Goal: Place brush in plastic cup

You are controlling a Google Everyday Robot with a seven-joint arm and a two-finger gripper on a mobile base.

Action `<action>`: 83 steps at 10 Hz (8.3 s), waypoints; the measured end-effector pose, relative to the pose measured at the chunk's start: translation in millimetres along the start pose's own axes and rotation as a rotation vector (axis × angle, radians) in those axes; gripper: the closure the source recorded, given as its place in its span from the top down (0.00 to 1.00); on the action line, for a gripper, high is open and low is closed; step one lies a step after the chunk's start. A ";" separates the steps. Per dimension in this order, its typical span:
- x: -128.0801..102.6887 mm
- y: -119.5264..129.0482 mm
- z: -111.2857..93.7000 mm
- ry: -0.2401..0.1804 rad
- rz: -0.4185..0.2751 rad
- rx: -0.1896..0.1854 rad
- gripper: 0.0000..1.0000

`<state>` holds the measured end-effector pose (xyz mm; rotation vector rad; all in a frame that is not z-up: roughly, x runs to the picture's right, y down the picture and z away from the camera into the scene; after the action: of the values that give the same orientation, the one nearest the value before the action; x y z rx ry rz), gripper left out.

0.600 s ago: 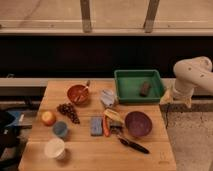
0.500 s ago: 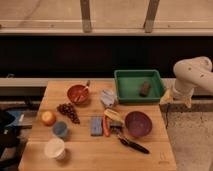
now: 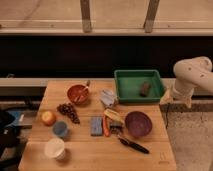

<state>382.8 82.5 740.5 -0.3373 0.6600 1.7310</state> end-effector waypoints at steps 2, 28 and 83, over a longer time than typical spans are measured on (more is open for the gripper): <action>0.0 0.0 0.0 0.000 0.000 0.000 0.80; 78.9 242.7 -34.2 -0.040 -0.725 -0.090 0.80; 166.3 246.3 77.9 0.184 -0.723 -0.136 0.00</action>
<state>112.2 224.3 773.2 -0.7365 0.4671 1.0576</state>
